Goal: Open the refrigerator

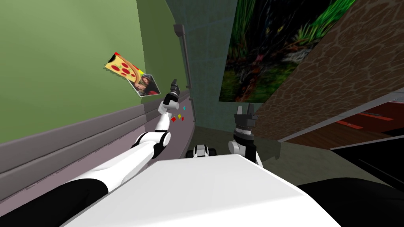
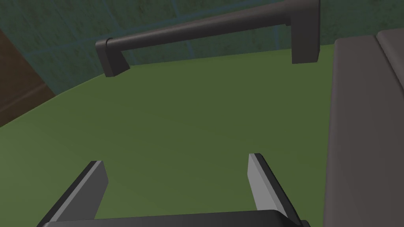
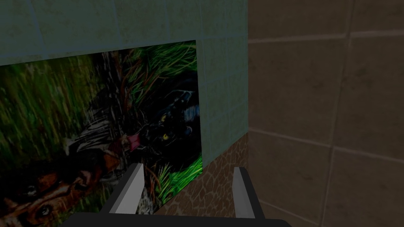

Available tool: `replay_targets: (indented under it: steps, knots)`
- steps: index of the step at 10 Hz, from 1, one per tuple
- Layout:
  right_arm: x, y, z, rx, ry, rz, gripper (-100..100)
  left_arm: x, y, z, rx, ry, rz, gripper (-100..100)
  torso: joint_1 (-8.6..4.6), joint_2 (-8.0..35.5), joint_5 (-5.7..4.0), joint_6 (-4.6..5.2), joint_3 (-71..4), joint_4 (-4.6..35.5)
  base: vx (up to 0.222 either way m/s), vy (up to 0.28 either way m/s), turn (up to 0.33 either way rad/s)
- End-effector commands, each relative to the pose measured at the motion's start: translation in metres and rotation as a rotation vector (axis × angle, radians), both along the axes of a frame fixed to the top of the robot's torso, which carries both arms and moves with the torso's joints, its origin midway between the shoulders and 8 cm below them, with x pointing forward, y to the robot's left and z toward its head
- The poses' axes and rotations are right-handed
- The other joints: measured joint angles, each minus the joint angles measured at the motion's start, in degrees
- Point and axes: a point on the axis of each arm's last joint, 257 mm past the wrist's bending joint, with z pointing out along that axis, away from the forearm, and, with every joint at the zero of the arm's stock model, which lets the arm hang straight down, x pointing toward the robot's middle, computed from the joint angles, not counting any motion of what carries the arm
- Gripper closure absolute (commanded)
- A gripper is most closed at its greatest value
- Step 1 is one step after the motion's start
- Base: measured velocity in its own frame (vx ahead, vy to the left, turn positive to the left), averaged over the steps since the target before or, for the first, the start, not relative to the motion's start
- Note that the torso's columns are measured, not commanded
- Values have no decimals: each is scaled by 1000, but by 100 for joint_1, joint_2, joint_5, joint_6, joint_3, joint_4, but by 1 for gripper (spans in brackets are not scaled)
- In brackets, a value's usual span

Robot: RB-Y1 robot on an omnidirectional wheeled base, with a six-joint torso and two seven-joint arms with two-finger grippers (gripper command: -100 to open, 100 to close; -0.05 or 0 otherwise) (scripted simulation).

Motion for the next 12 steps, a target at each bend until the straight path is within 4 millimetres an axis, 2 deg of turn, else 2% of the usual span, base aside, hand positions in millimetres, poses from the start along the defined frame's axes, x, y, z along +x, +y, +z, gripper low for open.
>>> replay_targets:
  steps: [1,6,12]
  knots:
    - [0,0,0,0,0,0,0,14,6,4,-13,39,8,-100,-2,8,-2,2,4,5,29,-13,-24]
    - [0,0,0,0,0,0,0,43,14,6,-51,144,18,-100,-10,10,-8,1,2,9,52,-20,-43]
    - [0,0,0,0,0,0,0,68,27,-12,-93,276,37,-100,-40,65,-13,-7,45,23,67,-20,-40]
